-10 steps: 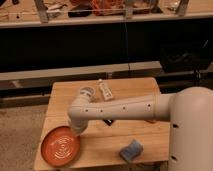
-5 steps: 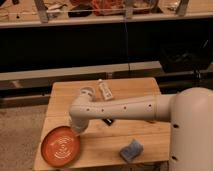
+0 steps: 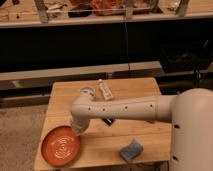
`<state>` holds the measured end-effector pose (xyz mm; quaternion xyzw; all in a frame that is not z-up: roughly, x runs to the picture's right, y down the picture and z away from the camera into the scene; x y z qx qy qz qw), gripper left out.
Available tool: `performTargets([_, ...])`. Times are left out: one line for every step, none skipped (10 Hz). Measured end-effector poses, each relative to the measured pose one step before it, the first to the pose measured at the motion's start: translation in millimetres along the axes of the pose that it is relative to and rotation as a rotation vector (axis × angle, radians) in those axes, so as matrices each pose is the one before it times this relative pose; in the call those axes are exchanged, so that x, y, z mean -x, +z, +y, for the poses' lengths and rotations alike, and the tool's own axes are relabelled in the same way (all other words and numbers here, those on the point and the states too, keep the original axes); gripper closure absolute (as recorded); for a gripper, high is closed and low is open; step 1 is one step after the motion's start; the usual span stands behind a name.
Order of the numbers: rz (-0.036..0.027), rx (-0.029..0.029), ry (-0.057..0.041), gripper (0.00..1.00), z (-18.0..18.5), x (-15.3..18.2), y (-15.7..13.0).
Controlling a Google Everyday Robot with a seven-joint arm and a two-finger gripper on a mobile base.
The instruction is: Push the ceramic bowl across the table
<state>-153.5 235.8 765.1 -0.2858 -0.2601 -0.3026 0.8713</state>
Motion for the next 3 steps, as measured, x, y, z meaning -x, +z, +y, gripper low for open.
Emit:
performTargets([-0.00766, 0.00009, 0.00196, 0.98, -0.60, -1.05, -0.40])
performTargets([-0.00339, -0.00036, 0.00180, 0.98, -0.14, -1.71, -0.27])
performTargets([-0.00514, 0.00236, 0.00274, 0.98, 0.39, -1.51, -0.33])
